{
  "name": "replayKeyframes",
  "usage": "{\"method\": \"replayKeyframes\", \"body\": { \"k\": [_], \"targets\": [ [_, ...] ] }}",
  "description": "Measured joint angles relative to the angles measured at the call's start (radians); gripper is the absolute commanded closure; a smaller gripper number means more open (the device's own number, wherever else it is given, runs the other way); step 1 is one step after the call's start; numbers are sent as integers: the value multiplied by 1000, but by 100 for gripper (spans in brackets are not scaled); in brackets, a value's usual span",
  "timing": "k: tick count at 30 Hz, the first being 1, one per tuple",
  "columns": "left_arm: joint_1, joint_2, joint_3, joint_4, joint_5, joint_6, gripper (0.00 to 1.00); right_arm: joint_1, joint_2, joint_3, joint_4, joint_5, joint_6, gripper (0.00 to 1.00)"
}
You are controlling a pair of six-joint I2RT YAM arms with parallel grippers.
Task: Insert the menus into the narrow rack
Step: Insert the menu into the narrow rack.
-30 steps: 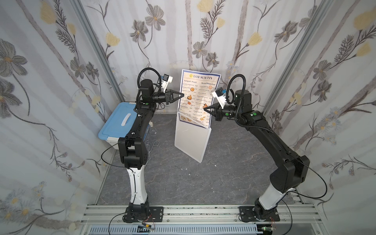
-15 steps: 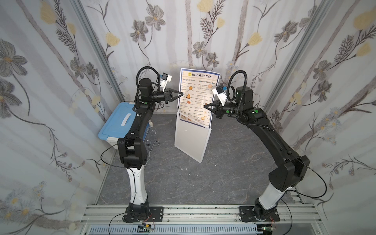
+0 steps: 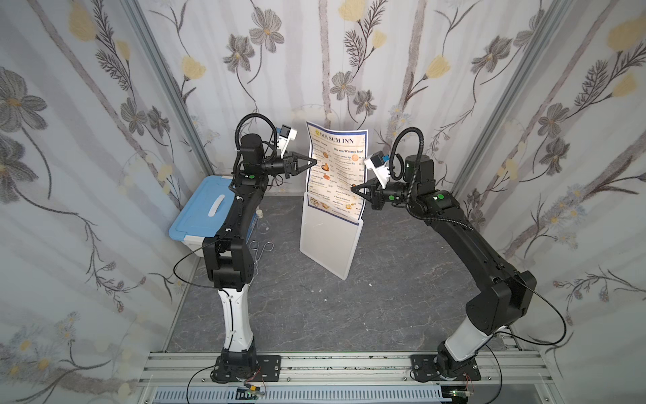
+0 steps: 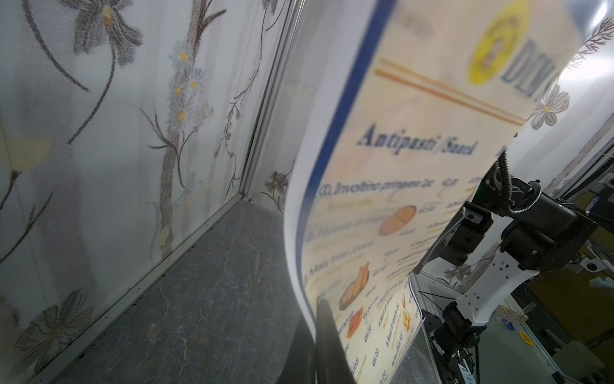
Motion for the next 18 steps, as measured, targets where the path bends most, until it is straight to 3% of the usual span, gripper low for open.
{"method": "replayKeyframes", "body": {
  "k": [6,18],
  "targets": [
    [-2,-1,0,-39,-12,27,84,0,-18,-46,18,3,8,100],
    [-14,-20,11,-139,-41,115,82,1,-53,-100,75,-12,80,100]
  ]
}}
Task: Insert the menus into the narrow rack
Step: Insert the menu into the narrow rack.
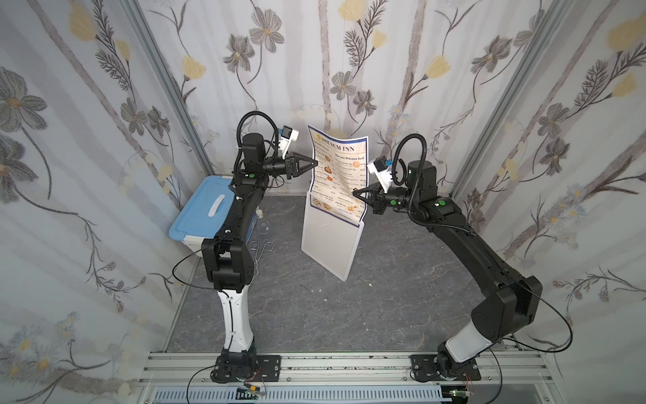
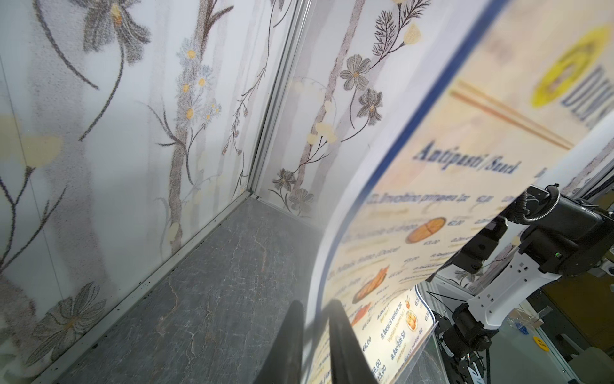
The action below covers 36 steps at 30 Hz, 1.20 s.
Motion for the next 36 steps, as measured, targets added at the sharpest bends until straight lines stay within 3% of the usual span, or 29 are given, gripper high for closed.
{"method": "replayKeyframes", "body": {
  "k": [20,24,30,34,36],
  "targets": [
    [-16,-17,26,-193,-50,154,68,21,-78,-138,129,-3,114,99],
    [-19,-19,26,-210,-53,175,70,29,-91,-169,135,2,114,91],
    [-31,-28,26,-289,-71,238,72,32,-93,-161,125,34,114,64],
    [-34,-46,22,-338,-82,285,72,31,-84,-108,116,60,102,63],
    [-36,-56,10,-349,-85,301,72,30,-72,-76,112,67,94,56]
  ]
}}
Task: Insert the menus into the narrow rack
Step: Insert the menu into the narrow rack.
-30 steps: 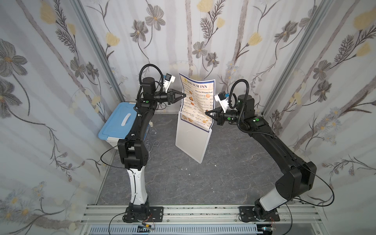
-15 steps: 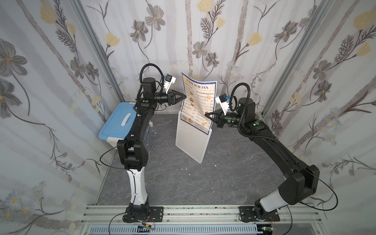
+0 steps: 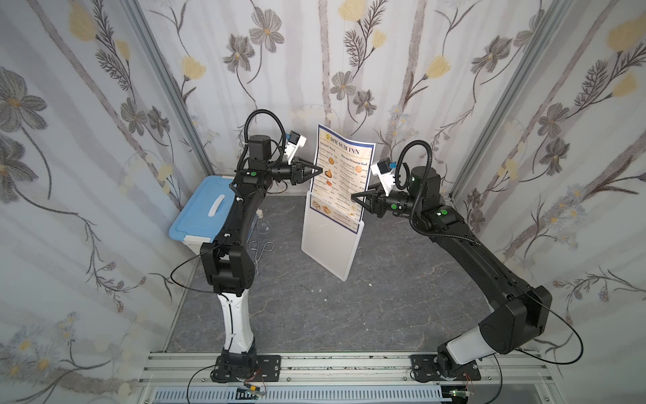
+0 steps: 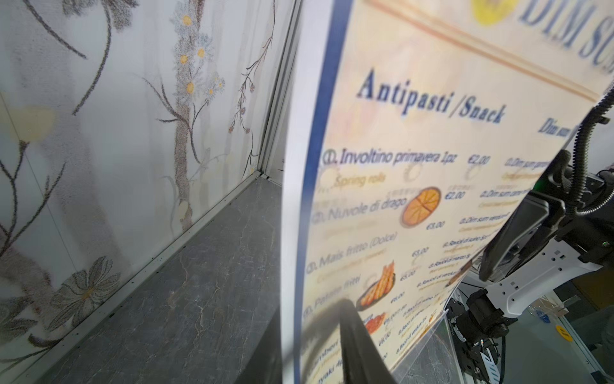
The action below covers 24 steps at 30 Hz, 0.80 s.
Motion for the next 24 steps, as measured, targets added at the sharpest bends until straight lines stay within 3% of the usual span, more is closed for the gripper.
{"method": "replayKeyframes", "body": {
  "k": [3,7,12,16,21,24],
  "targets": [
    [-2,-8,-15,-14,-6,16,72,-4,24,45,-11,20,-9,49],
    [-4,-9,-22,-27,-14,31,72,-10,55,103,-42,41,-17,52],
    [-4,-14,-27,-43,-23,49,69,-10,57,118,-48,50,-22,86],
    [-4,-16,-27,-42,-26,50,60,-6,39,84,-50,49,-24,91],
    [-5,-16,-25,-39,-27,42,57,3,10,34,-47,46,-24,100],
    [-6,-16,-22,-35,-27,41,57,10,0,7,-41,46,-24,100]
  ]
}}
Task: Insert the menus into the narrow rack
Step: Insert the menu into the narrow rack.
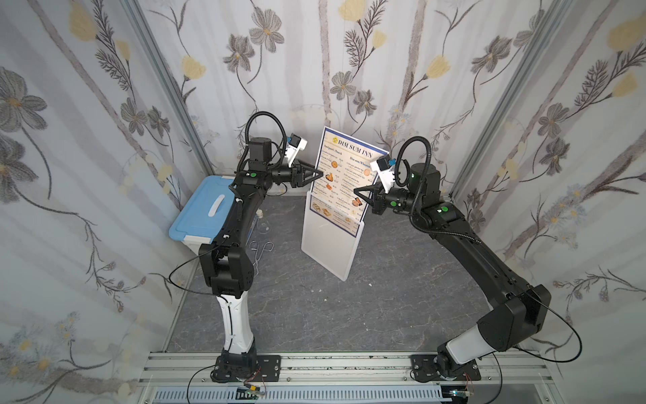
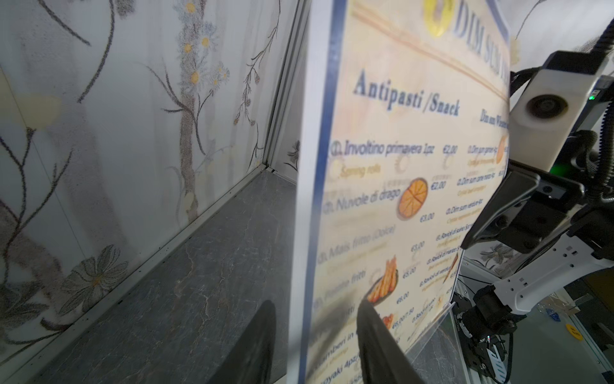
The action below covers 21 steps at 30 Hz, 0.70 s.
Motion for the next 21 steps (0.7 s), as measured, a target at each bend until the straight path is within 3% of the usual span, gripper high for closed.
{"method": "replayKeyframes", "body": {
  "k": [2,5,8,11,15,18,21],
  "targets": [
    [-2,0,1,0,0,-2,57,6,-4,-15,0,0,0,100],
    [-5,0,1,0,0,-3,68,14,-9,-40,2,0,1,100],
    [-8,0,1,0,0,-2,80,16,-18,-62,6,1,5,90],
    [-9,-1,-3,-3,0,8,82,16,-29,-65,6,18,7,73],
    [-10,-11,-30,-15,-7,23,84,13,-32,-22,-2,43,6,62],
    [-9,-24,-56,-23,-8,31,85,11,-25,19,-1,50,3,61],
    [-10,-34,-76,-38,-15,50,85,8,-14,43,-2,58,0,79]
  ]
}}
